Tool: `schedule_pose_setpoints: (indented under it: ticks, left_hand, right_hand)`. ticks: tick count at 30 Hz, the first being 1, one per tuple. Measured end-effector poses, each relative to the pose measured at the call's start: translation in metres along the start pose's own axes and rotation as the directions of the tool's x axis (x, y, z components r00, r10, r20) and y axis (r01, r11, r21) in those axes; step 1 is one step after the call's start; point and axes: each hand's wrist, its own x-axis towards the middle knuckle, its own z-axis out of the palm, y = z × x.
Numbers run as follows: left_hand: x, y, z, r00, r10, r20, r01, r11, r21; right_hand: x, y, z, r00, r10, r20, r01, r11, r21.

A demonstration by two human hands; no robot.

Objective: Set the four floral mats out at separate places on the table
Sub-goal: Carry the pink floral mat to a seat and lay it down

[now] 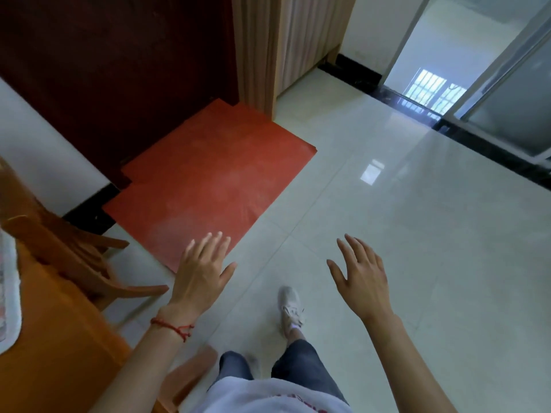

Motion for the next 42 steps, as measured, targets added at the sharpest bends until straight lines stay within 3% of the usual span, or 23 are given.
schedule_pose_setpoints:
  ticks: [7, 16, 34, 42]
  left_hand:
    - [0.08, 0.001, -0.022, 0.984, -0.168, -0.053, 0.167, 0.986, -0.027]
    - [0.142, -0.02, -0.051, 0.913, -0.392, -0.11, 0.38, 0.917, -0.12]
    - [0.219, -0.179, -0.1, 0.748, -0.644, -0.162, 0.631, 0.765, -0.13]
    - [0.233, -0.22, -0.125, 0.583, -0.786, -0.207, 0.763, 0.617, -0.195]
  right_hand:
    - [0.13, 0.015, 0.006, 0.98, -0.197, 0.017, 0.197, 0.98, 0.007]
    - [0.273, -0.009, 0.012, 0.884, -0.466, 0.019, 0.466, 0.884, 0.027]
    - [0.452, -0.215, 0.067, 0.707, -0.707, -0.001, 0.702, 0.702, 0.117]
    - [0.511, -0.294, 0.082, 0.572, -0.82, 0.02, 0.802, 0.564, 0.196]
